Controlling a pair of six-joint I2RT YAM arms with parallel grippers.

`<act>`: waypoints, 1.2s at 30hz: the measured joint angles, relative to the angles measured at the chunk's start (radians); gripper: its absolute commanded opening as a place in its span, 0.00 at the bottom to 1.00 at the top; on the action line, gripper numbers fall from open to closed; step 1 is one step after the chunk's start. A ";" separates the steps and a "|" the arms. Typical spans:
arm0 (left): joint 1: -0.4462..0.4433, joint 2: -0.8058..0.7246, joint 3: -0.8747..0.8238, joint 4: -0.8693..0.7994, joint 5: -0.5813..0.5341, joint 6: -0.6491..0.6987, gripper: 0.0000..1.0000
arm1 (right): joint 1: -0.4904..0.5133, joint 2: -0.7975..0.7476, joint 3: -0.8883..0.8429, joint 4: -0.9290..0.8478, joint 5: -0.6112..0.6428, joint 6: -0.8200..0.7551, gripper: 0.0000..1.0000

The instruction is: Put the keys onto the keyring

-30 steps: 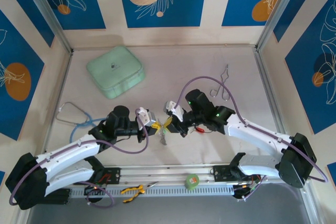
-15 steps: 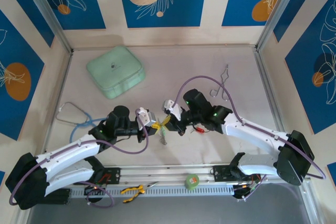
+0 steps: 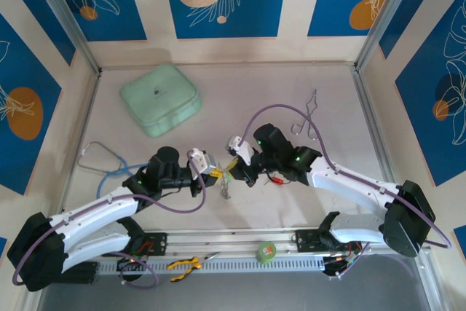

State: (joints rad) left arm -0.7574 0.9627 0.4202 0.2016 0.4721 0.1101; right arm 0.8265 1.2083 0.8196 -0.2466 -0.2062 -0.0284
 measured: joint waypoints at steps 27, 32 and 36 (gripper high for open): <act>-0.027 -0.015 -0.060 0.171 -0.063 0.068 0.00 | -0.096 -0.060 -0.029 0.041 -0.032 0.100 0.41; -0.027 0.014 -0.125 0.289 -0.006 0.112 0.00 | -0.087 -0.193 -0.163 0.173 -0.117 -0.185 0.41; -0.027 0.024 -0.144 0.327 0.041 0.155 0.00 | -0.068 -0.177 -0.192 0.177 -0.151 -0.359 0.41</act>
State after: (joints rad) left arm -0.7841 0.9867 0.2764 0.5282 0.5129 0.2653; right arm 0.7582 1.0317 0.6277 -0.0692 -0.3576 -0.3874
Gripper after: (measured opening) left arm 0.059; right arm 0.412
